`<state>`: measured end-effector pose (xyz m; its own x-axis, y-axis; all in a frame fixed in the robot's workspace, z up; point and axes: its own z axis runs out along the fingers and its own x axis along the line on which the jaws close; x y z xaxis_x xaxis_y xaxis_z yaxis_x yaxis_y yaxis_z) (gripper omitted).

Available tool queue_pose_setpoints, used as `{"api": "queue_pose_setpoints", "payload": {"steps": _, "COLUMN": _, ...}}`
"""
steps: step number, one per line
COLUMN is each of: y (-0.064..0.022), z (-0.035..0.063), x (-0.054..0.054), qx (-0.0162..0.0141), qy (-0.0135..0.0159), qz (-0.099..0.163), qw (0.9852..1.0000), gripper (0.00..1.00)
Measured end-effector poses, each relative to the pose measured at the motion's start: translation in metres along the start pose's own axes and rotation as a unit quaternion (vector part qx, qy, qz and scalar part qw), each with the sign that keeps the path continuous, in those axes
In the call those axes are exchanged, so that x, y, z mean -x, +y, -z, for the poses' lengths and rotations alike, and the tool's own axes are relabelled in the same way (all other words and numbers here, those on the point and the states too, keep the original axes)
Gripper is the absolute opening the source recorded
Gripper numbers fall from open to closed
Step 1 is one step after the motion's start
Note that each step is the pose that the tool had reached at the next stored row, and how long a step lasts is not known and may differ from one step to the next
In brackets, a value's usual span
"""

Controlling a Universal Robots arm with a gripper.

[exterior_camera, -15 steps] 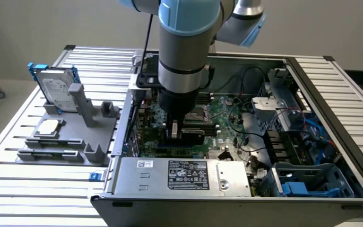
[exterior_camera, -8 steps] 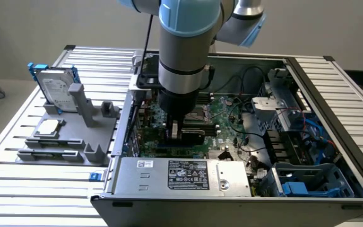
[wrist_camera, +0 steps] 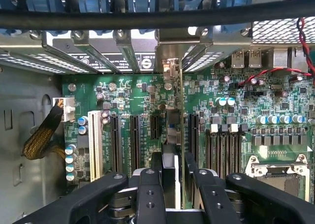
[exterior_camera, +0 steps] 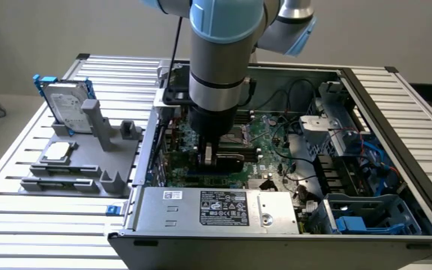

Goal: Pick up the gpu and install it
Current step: 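Insert the gpu into the slot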

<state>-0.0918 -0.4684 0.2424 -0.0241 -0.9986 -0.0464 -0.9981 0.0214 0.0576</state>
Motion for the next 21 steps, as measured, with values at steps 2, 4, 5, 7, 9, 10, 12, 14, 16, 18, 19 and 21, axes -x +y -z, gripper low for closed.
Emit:
{"api": "queue_pose_setpoints", "payload": {"steps": 2, "y": 0.0001, "z": 0.0021, "x": 0.0, "qx": 0.0011, "qy": 0.0, "qz": 0.0, "qw": 1.0, "gripper": 0.29}}
{"api": "queue_pose_setpoints", "payload": {"steps": 4, "y": 0.0002, "z": 0.0034, "x": 0.0, "qx": 0.0024, "qy": 0.0001, "qz": 0.0, "qw": 1.0, "gripper": 0.29}}
{"api": "queue_pose_setpoints", "payload": {"steps": 5, "y": 0.0002, "z": 0.0035, "x": 0.0, "qx": 0.0028, "qy": 0.0, "qz": 0.0, "qw": 1.0, "gripper": 0.29}}
{"api": "queue_pose_setpoints", "payload": {"steps": 7, "y": 0.0002, "z": 0.0036, "x": 0.0, "qx": 0.0031, "qy": 0.0002, "qz": 0.0, "qw": 1.0, "gripper": 0.29}}
{"api": "queue_pose_setpoints", "payload": {"steps": 9, "y": 0.0001, "z": 0.0037, "x": 0.0, "qx": 0.0033, "qy": 0.0003, "qz": 0.0, "qw": 1.0, "gripper": 0.29}}
{"api": "queue_pose_setpoints", "payload": {"steps": 10, "y": -0.0004, "z": 0.0038, "x": 0.0, "qx": 0.0036, "qy": 0.0004, "qz": 0.0, "qw": 1.0, "gripper": 0.29}}
{"api": "queue_pose_setpoints", "payload": {"steps": 12, "y": -0.0027, "z": 0.004, "x": 0.0, "qx": 0.0039, "qy": 0.0005, "qz": 0.0, "qw": 1.0, "gripper": 0.29}}
{"api": "queue_pose_setpoints", "payload": {"steps": 14, "y": -0.0055, "z": 0.0039, "x": 0.0, "qx": 0.0036, "qy": 0.0003, "qz": 0.001, "qw": 1.0, "gripper": 0.29}}
{"api": "queue_pose_setpoints", "payload": {"steps": 16, "y": -0.0074, "z": 0.004, "x": 0.0, "qx": 0.0036, "qy": 0.0003, "qz": 0.001, "qw": 1.0, "gripper": 0.29}}
{"api": "queue_pose_setpoints", "payload": {"steps": 18, "y": -0.0088, "z": 0.004, "x": 0.0, "qx": 0.0036, "qy": 0.0003, "qz": 0.001, "qw": 1.0, "gripper": 0.29}}
{"api": "queue_pose_setpoints", "payload": {"steps": 19, "y": -0.0095, "z": 0.0041, "x": 0.0, "qx": 0.0037, "qy": 0.0003, "qz": 0.001, "qw": 1.0, "gripper": 0.29}}
{"api": "queue_pose_setpoints", "payload": {"steps": 21, "y": -0.0107, "z": 0.005, "x": 0.0, "qx": 0.0042, "qy": 0.0003, "qz": 0.001, "qw": 1.0, "gripper": 0.29}}
